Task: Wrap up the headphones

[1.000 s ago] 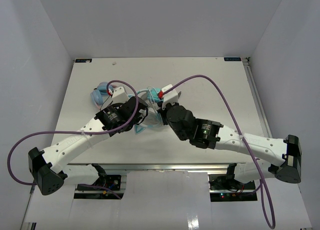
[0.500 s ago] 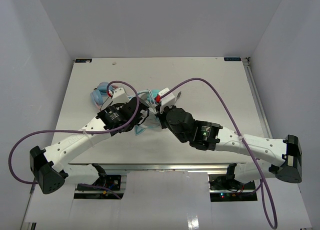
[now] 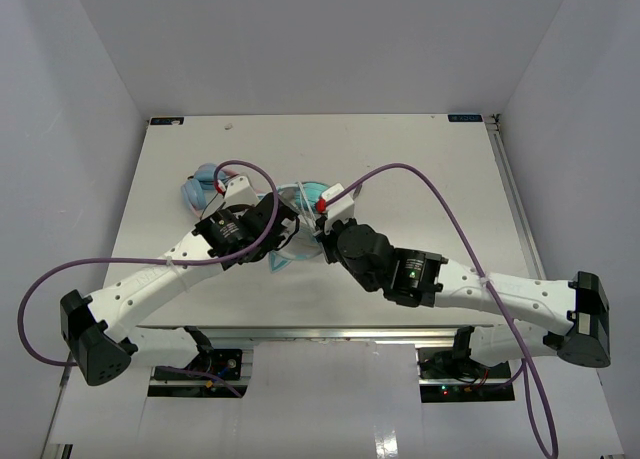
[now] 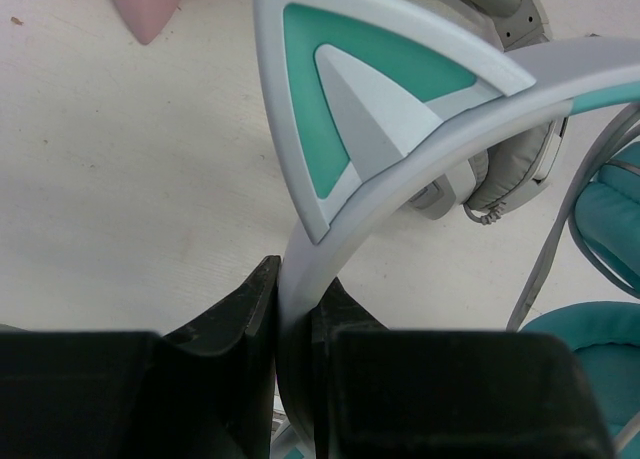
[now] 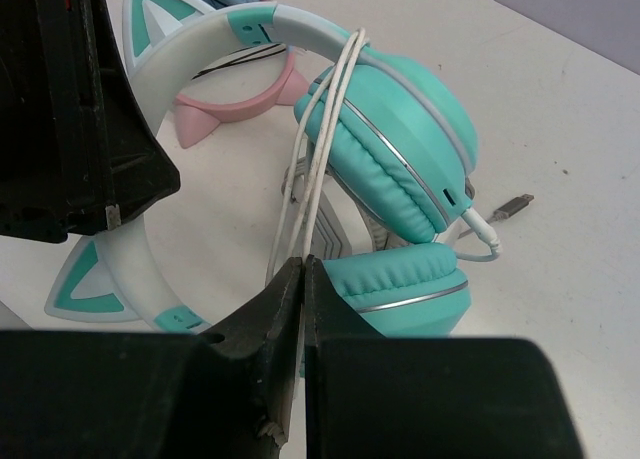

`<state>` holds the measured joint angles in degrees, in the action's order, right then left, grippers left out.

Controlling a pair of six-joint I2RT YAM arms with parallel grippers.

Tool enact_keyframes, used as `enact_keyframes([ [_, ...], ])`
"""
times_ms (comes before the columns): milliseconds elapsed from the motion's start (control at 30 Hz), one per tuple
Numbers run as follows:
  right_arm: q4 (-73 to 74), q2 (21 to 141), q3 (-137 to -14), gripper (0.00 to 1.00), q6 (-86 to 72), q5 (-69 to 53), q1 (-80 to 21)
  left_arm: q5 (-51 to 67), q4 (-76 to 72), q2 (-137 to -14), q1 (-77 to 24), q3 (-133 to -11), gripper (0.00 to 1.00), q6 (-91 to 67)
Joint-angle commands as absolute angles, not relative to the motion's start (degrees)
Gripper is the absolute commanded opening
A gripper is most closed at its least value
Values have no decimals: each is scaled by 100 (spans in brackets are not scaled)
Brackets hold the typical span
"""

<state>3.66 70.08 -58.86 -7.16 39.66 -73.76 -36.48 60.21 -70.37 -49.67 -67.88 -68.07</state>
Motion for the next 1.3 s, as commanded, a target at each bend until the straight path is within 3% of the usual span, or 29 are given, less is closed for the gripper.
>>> enact_keyframes([
  [0,308,6914,-5766,8,-791,4005,-7468,-3763,5470,-6847,-4931,-7047,0,-7118],
  [467,279,6856,-5922,10,-721,4131,-7462,-3553,5010,-6891,-4931,-6908,0,-6697],
  [933,337,6648,-5953,26,-738,4233,-7468,-3624,5019,-6864,-4933,-6905,0,-6621],
  [1267,503,6226,-5988,26,-729,4433,-7471,-3640,4971,-6956,-4931,-6877,0,-6631],
])
